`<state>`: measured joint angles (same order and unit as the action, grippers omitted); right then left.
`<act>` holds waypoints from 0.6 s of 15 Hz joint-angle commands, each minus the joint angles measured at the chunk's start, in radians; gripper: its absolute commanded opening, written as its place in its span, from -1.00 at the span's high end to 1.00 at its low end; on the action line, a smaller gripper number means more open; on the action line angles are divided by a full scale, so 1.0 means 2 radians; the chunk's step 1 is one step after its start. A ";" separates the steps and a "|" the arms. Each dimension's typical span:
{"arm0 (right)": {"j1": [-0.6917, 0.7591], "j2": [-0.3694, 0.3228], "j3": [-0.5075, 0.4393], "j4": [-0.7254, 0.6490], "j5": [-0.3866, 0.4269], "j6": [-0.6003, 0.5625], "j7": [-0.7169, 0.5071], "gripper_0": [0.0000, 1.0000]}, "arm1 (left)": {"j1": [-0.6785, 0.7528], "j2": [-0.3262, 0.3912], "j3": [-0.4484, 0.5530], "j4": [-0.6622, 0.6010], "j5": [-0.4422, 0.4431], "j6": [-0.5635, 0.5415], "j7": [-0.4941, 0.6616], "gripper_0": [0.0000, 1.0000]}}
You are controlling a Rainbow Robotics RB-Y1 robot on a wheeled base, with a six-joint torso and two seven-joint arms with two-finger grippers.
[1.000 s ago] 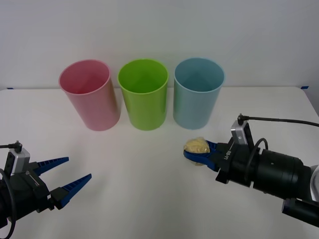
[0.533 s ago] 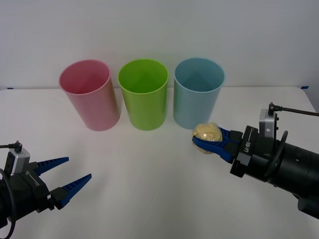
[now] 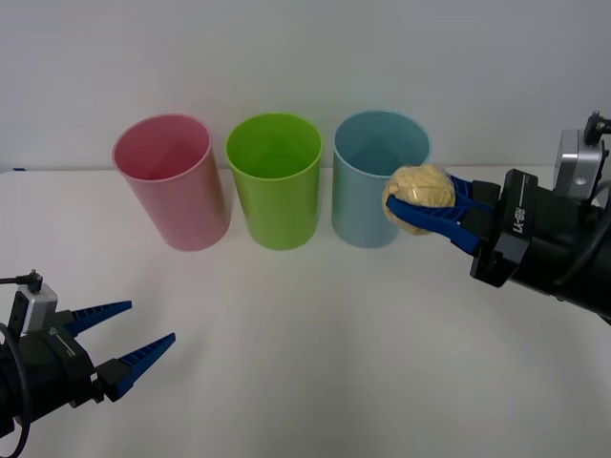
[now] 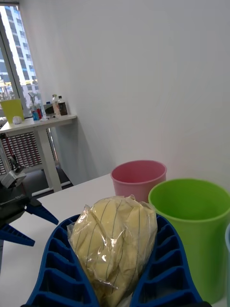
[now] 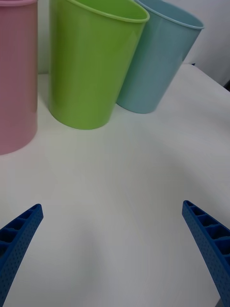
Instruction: Put cans in the blue bin and PET bottles in the pink bin and trash in the green bin.
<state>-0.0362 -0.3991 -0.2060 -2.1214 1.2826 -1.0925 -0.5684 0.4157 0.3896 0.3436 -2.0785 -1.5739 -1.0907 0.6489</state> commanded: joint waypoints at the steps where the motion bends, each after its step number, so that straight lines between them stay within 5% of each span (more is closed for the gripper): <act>1: -0.051 -0.001 0.012 -0.005 0.033 0.013 -0.057 1.00 | 0.000 0.000 0.000 0.000 0.000 0.000 0.000 -1.00; 9: -0.205 -0.030 0.143 0.057 0.182 0.130 -0.220 1.00 | 0.000 0.000 0.000 0.000 0.000 0.000 0.000 -1.00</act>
<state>-0.4170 -0.4600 0.0618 -2.0324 1.6278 -0.8430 -0.9938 0.4157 0.3896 0.3436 -2.0785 -1.5739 -1.0907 0.6489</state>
